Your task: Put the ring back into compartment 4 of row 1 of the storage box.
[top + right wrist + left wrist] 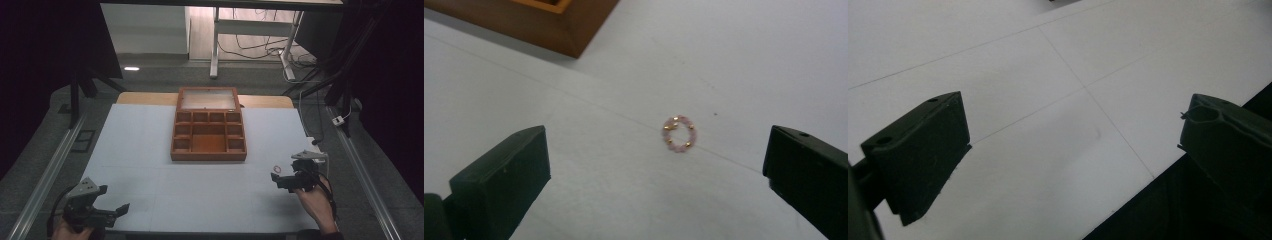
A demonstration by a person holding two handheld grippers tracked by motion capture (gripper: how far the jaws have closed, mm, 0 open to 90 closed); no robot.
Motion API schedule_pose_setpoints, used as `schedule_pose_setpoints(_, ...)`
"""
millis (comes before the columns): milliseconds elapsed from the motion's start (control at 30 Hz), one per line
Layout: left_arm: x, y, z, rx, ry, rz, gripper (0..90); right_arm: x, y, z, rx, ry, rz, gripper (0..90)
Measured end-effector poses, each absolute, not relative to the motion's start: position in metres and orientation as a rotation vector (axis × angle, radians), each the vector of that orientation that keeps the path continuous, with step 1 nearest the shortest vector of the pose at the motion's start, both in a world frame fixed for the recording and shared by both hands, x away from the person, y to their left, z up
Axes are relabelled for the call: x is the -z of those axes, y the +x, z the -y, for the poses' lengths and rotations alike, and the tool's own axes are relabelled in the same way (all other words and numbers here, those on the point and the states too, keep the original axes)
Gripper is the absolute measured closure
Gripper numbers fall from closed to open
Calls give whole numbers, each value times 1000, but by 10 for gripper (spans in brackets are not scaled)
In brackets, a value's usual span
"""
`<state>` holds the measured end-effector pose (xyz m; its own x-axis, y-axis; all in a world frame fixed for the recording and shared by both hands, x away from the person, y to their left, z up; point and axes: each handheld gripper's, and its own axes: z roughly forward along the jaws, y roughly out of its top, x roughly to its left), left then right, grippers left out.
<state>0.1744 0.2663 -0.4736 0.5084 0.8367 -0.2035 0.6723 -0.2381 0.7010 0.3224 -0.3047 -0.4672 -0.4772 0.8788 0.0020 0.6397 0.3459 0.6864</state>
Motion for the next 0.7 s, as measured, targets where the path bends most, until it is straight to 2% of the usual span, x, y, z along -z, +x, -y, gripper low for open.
schedule_pose_setpoints(700,474,176,-267,-251,1983,-1235,0,484,379,320,-725,1419,-2219,0)
